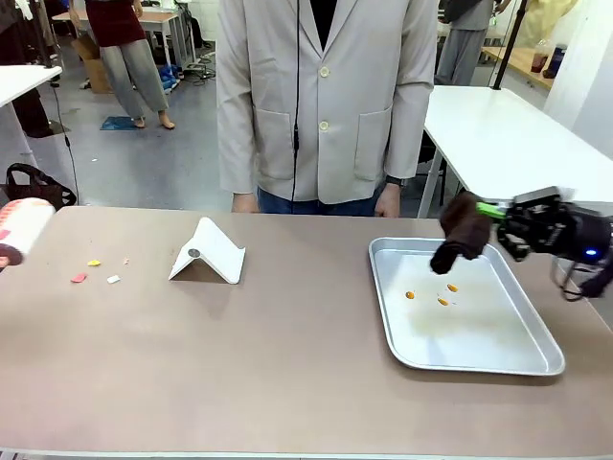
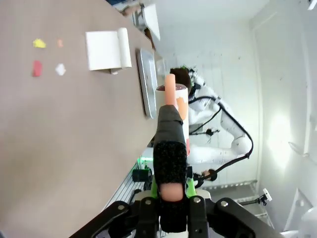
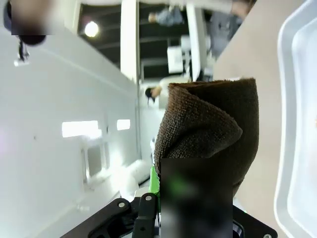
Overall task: Clean the surface of the table.
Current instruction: Hold the Lint Roller with your left hand and the towel with your right hand, then if a person points to the right, clean the right side of the table with your right hand, and if they point to the left, clean the left side with your left hand.
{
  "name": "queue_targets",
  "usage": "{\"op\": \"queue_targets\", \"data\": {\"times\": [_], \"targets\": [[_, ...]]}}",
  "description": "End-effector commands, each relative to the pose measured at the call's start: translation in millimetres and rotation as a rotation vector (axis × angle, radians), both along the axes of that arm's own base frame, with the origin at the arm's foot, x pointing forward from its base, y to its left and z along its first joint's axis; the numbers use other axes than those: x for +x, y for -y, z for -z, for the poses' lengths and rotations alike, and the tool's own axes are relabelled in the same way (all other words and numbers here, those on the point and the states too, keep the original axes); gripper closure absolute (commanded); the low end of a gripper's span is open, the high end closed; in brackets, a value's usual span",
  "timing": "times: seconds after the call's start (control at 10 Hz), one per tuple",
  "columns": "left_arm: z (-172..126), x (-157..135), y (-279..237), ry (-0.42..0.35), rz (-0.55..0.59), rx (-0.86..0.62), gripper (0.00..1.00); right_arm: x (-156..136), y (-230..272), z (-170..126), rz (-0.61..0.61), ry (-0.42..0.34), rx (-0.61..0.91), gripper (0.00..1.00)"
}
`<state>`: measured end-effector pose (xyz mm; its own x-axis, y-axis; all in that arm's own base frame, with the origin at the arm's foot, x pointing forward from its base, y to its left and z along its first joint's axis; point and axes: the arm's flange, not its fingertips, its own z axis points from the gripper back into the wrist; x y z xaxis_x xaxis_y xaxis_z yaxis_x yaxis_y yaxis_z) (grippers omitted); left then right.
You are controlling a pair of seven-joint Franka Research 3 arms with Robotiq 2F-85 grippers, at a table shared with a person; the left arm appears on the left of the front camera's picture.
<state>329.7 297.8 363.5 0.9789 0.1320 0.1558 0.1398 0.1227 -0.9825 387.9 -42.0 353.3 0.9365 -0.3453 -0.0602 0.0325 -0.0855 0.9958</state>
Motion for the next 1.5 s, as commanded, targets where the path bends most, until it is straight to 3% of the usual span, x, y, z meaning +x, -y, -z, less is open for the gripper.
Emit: {"op": "queue_targets", "data": {"times": [0.0,0.2,0.4,0.5,1.4], "targets": [[17.4,-14.5,-30.0,0.035,-0.097,-0.069,1.00,-24.3,31.2,-3.5,0.143,-0.061,-0.033,1.00],[42.2,-36.4,-49.1,0.008,-0.177,-0.136,1.00,-41.9,58.2,9.6,0.167,-0.022,-0.094,1.00],[46.4,-25.0,-42.2,-0.049,-0.220,-0.156,1.00,-50.6,61.8,14.6,0.162,0.004,-0.159,1.00],[52.1,-44.6,-52.5,-0.028,-0.193,-0.107,1.00,-20.9,80.9,10.4,0.180,-0.031,-0.085,1.00],[52.1,-44.6,-52.5,-0.028,-0.193,-0.107,1.00,-20.9,80.9,10.4,0.180,-0.031,-0.085,1.00]]}}
